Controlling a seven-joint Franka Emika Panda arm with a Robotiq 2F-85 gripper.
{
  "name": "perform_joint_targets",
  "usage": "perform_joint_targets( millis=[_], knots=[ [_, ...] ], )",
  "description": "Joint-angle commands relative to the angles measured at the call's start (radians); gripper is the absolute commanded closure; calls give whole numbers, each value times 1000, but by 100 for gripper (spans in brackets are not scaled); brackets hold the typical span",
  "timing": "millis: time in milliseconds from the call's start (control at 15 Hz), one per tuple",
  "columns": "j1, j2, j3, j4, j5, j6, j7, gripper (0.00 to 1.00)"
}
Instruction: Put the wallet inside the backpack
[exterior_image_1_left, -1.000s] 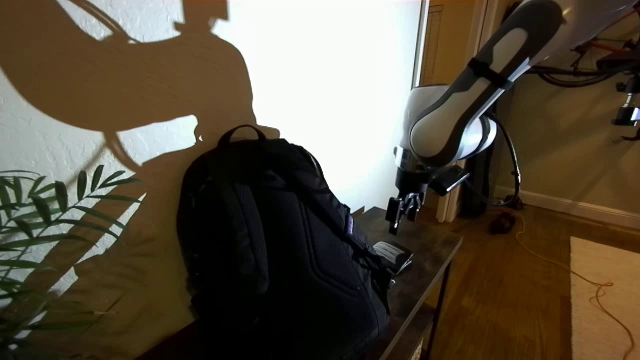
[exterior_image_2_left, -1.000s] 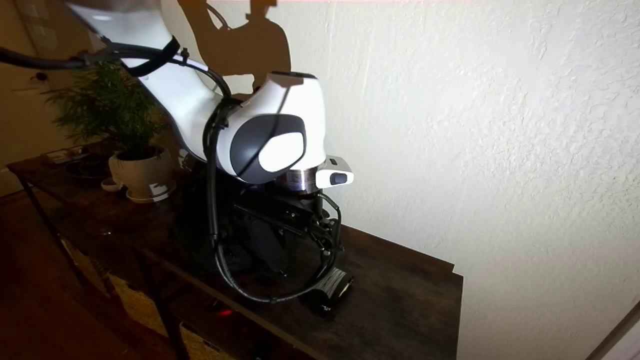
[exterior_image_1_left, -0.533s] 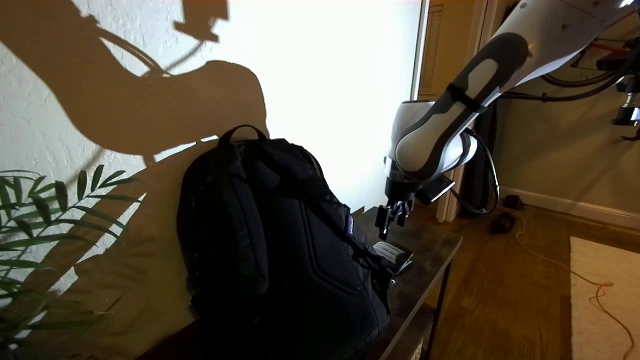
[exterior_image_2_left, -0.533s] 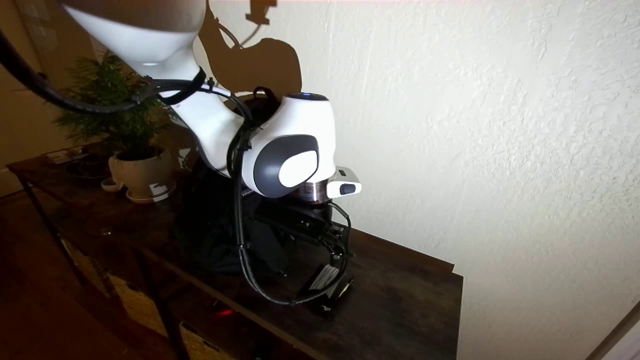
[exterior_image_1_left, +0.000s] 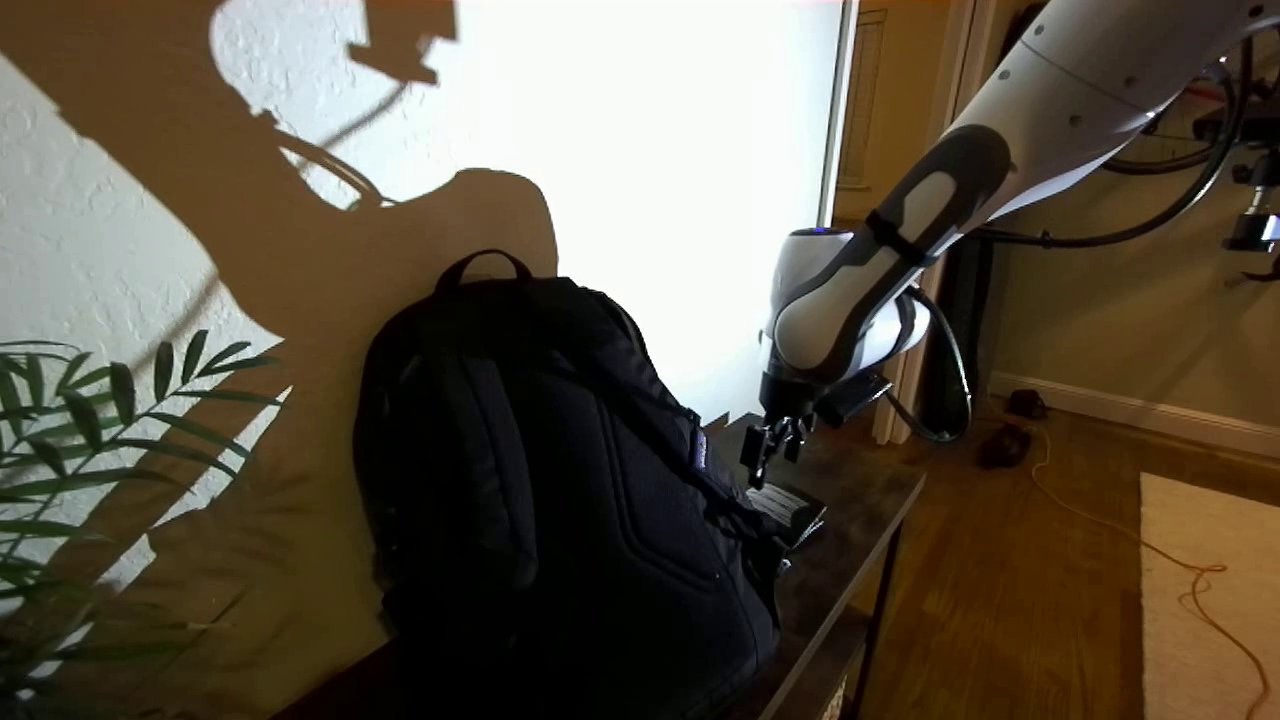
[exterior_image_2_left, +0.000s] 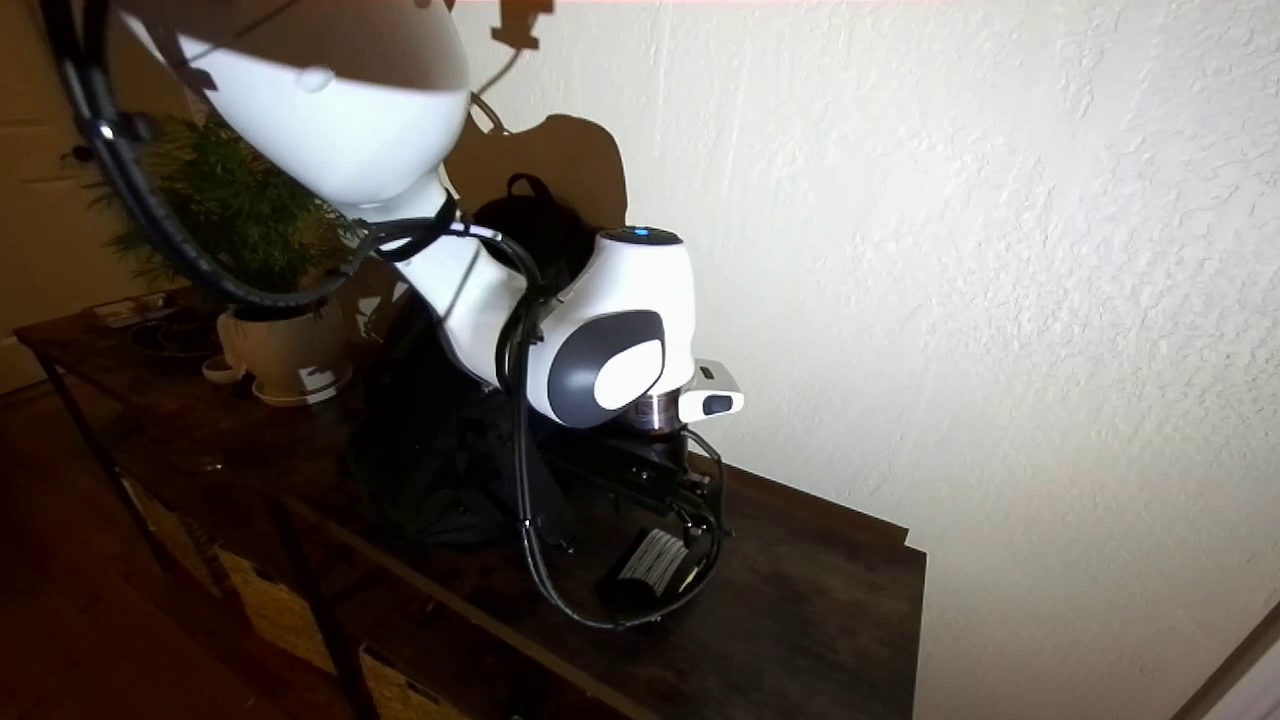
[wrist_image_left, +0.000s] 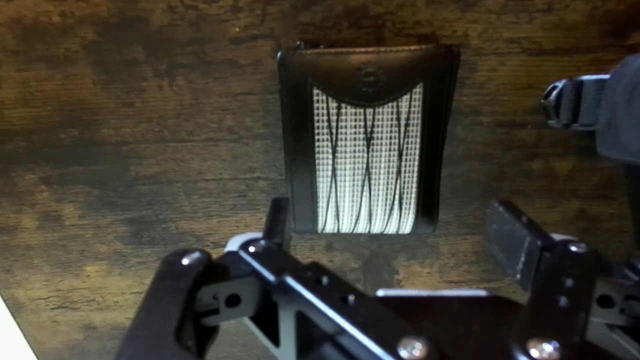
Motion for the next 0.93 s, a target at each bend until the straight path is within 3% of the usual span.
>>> perform_joint_targets(
  millis=[0,867],
  knots=[
    [-7,60,-5,71,-22,-28,20,0],
    [0,104,-11,107,-43,-42,14,0]
  ],
)
